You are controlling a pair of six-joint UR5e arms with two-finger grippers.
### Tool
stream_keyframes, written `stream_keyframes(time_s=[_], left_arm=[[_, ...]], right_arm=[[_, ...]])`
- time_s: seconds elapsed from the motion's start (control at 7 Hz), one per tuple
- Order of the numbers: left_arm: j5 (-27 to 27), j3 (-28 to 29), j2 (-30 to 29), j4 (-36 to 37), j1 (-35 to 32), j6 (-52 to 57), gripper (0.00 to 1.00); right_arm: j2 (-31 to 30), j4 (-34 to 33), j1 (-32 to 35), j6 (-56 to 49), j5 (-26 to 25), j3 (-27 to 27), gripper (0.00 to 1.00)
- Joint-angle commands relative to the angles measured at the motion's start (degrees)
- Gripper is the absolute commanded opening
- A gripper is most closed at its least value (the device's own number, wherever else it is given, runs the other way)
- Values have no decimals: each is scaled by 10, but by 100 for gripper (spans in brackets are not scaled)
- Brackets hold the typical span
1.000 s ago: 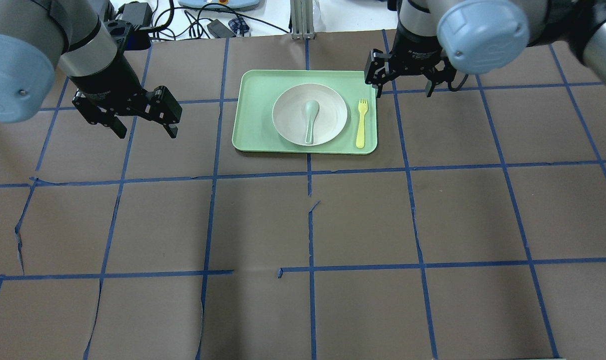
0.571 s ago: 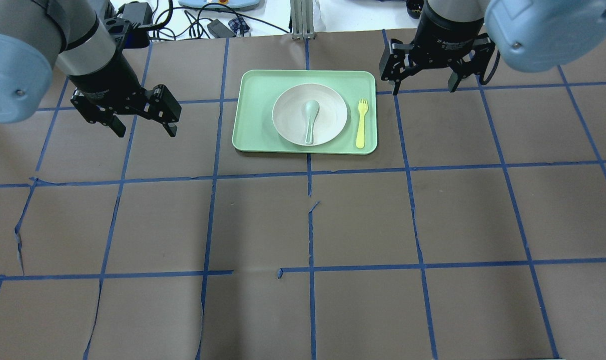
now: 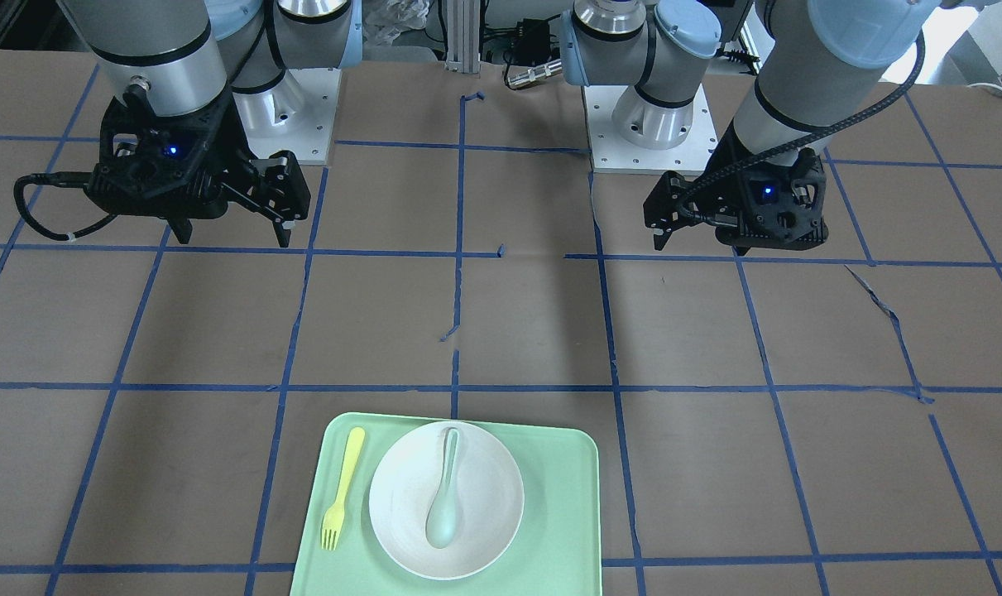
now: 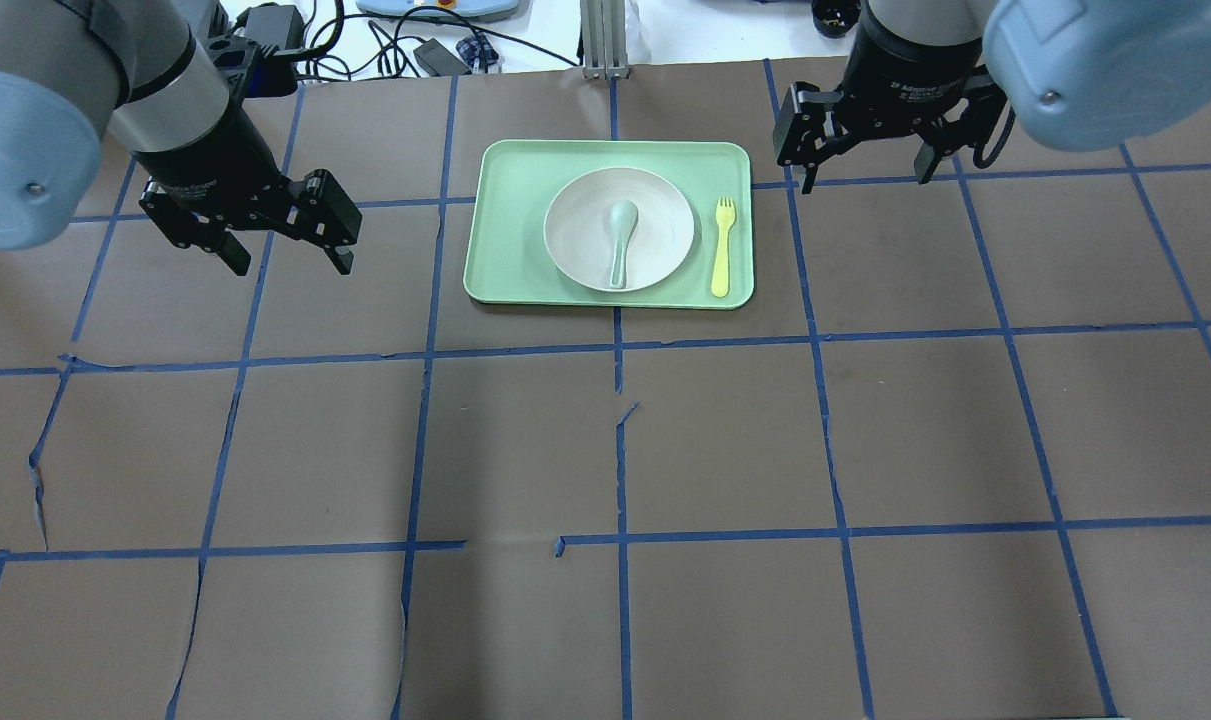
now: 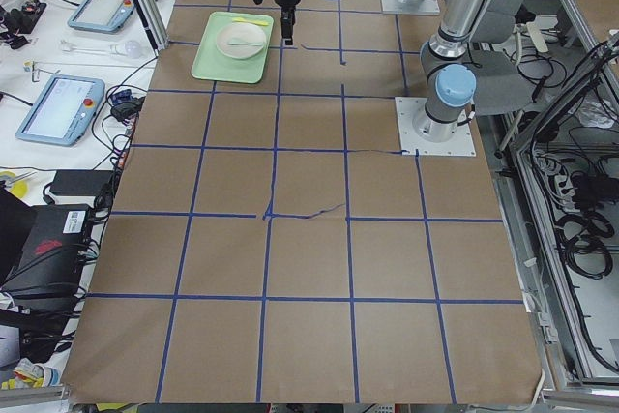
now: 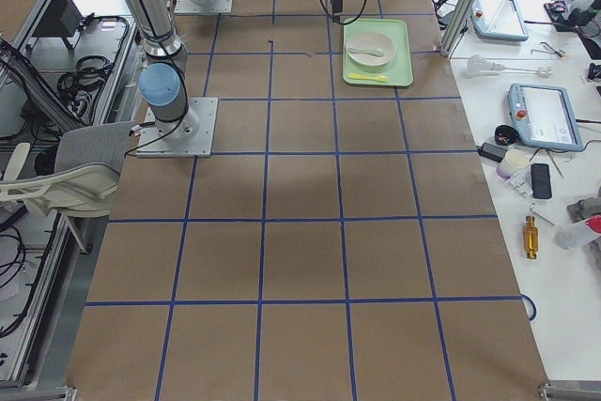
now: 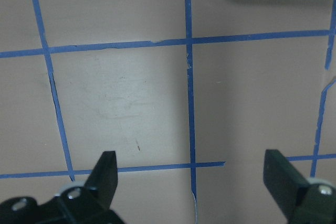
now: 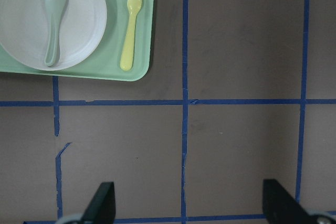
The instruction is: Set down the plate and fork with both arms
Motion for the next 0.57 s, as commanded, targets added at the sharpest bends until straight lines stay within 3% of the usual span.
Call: stream_keyframes(time_s=[0.0, 0.43], left_arm=[[3, -3, 1, -1, 0, 3, 100], [0, -2, 3, 0, 0, 3, 100]], right_arm=[[1, -5, 3, -1, -1, 0, 100], [2, -5, 3, 0, -3, 0, 100]])
